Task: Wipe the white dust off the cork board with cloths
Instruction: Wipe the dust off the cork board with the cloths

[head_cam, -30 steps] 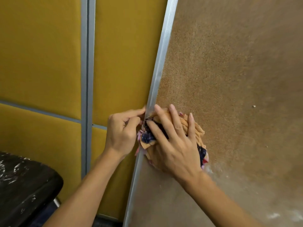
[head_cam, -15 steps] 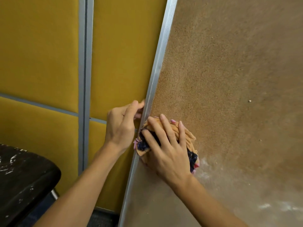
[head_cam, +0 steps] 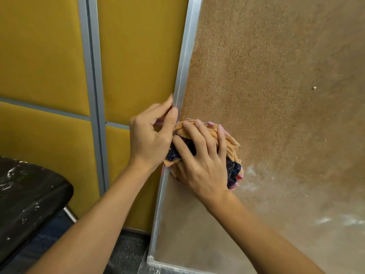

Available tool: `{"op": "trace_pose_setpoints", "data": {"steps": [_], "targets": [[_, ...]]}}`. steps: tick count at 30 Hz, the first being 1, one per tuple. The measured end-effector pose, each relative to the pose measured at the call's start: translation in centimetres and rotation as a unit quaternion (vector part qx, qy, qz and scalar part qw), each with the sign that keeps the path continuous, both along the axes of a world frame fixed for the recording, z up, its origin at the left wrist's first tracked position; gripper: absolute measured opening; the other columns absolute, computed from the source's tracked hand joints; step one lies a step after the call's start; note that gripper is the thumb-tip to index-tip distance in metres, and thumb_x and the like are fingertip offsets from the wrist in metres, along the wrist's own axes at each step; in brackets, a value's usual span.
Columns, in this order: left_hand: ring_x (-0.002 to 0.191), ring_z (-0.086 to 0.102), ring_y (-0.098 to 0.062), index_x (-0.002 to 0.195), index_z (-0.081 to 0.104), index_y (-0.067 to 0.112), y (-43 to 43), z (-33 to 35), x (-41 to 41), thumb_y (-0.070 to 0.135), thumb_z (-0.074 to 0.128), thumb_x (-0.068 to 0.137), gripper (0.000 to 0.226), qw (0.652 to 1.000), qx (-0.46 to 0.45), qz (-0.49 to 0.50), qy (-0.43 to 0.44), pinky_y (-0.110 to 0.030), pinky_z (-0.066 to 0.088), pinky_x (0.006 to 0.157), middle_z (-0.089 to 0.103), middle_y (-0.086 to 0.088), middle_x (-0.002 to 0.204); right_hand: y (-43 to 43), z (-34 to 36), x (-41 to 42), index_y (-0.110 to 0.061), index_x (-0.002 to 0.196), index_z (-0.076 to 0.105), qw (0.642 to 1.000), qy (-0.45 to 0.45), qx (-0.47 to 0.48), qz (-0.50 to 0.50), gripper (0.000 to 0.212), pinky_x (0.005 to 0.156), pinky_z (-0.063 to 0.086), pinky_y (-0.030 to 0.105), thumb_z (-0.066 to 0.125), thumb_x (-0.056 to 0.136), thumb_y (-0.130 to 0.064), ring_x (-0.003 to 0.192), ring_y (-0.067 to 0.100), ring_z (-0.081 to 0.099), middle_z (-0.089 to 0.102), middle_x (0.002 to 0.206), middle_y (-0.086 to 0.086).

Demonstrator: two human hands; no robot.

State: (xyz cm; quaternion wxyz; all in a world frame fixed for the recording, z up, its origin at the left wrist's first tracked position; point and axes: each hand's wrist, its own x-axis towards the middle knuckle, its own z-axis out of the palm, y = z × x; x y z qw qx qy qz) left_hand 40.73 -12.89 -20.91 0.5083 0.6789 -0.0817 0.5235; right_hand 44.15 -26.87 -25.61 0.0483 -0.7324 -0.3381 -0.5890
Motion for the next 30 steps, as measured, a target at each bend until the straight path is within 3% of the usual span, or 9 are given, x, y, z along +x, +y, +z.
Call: {"op": "trace_pose_setpoints", "data": {"steps": [6,10,13,16,18,21,23,26,30], "targets": [[0.093,0.065,-0.013,0.14,0.059,0.008,0.3,-2.6,0.5,0.018,0.06,0.104,0.038,0.99,0.106,0.086,-0.028,-0.029,0.053,0.078,0.065,0.005,0.112,-0.8,-7.4,-0.5,-0.022,0.141,0.06,0.997,0.036,-0.058,-0.021,0.046,0.123,0.021,0.054,0.055,0.102,-0.046,0.149,0.025,0.032,0.035,0.158,0.005],[0.078,0.058,-0.015,0.133,0.066,0.003,0.3,-4.7,0.5,0.023,0.057,0.106,0.034,0.979,0.146,0.14,-0.013,-0.038,0.048,0.065,0.063,-0.003,0.094,-1.8,-8.1,-1.0,-0.023,0.144,0.056,0.994,0.055,-0.095,-0.007,0.044,0.123,0.023,0.054,0.058,0.102,-0.037,0.149,0.024,0.031,0.034,0.157,0.003],[0.08,0.06,-0.016,0.137,0.062,0.002,0.4,-5.0,0.3,0.032,0.053,0.107,0.044,0.976,0.157,0.148,-0.006,-0.038,0.048,0.065,0.064,-0.006,0.098,-1.9,-4.6,-1.4,-0.024,0.141,0.06,0.998,0.052,-0.015,0.019,0.047,0.122,0.028,0.051,0.067,0.096,-0.036,0.146,0.025,0.037,0.043,0.154,0.005],[0.103,0.063,-0.022,0.154,0.037,0.001,0.4,-5.1,-0.1,0.041,0.056,0.104,0.067,0.969,0.165,0.183,0.014,-0.037,0.054,0.076,0.054,-0.017,0.131,-2.2,0.0,-0.9,-0.021,0.14,0.062,0.994,0.012,0.104,0.036,0.038,0.12,0.031,0.049,0.049,0.105,-0.032,0.143,0.026,0.045,0.055,0.148,0.009],[0.119,0.057,-0.027,0.156,0.027,-0.004,0.1,-5.4,0.1,0.038,0.06,0.103,0.075,0.964,0.183,0.193,0.011,-0.041,0.055,0.087,0.047,-0.024,0.139,-2.5,0.3,-0.3,-0.02,0.141,0.06,0.992,-0.003,0.119,0.037,0.039,0.121,0.03,0.048,0.045,0.107,-0.032,0.144,0.026,0.044,0.053,0.149,0.009],[0.126,0.05,-0.031,0.155,0.029,-0.005,-1.1,-6.1,0.4,0.025,0.059,0.104,0.066,0.958,0.212,0.194,0.004,-0.045,0.052,0.095,0.047,-0.026,0.14,-3.6,-6.0,-0.8,-0.02,0.148,0.052,0.999,0.046,0.018,0.007,0.05,0.125,0.022,0.048,0.039,0.107,-0.045,0.154,0.023,0.027,0.038,0.161,0.005],[0.126,0.048,-0.029,0.154,0.028,-0.008,-1.9,-6.6,0.4,0.018,0.053,0.106,0.061,0.963,0.208,0.172,0.008,-0.034,0.045,0.098,0.049,-0.027,0.14,-5.2,-10.8,-1.3,-0.021,0.154,0.044,0.992,0.08,-0.097,-0.015,0.046,0.127,0.014,0.045,0.03,0.111,-0.031,0.157,0.02,0.016,0.026,0.166,0.001],[0.118,0.051,-0.025,0.154,0.028,-0.008,-2.0,-7.1,0.2,0.009,0.05,0.106,0.055,0.971,0.187,0.149,0.006,-0.025,0.042,0.09,0.055,-0.024,0.137,-6.7,-11.8,-1.5,-0.02,0.157,0.037,0.982,0.1,-0.158,-0.001,0.053,0.127,0.015,0.045,0.048,0.105,-0.02,0.157,0.019,0.015,0.022,0.168,0.0],[0.093,0.061,-0.023,0.152,0.039,-0.003,0.1,-7.1,0.2,0.002,0.043,0.108,0.044,0.964,0.203,0.168,-0.03,-0.03,0.043,0.073,0.068,-0.013,0.117,-4.9,-6.3,-1.8,-0.018,0.149,0.051,0.995,0.091,-0.016,0.026,0.06,0.122,0.028,0.049,0.073,0.094,-0.027,0.152,0.021,0.03,0.039,0.16,0.003]]}}
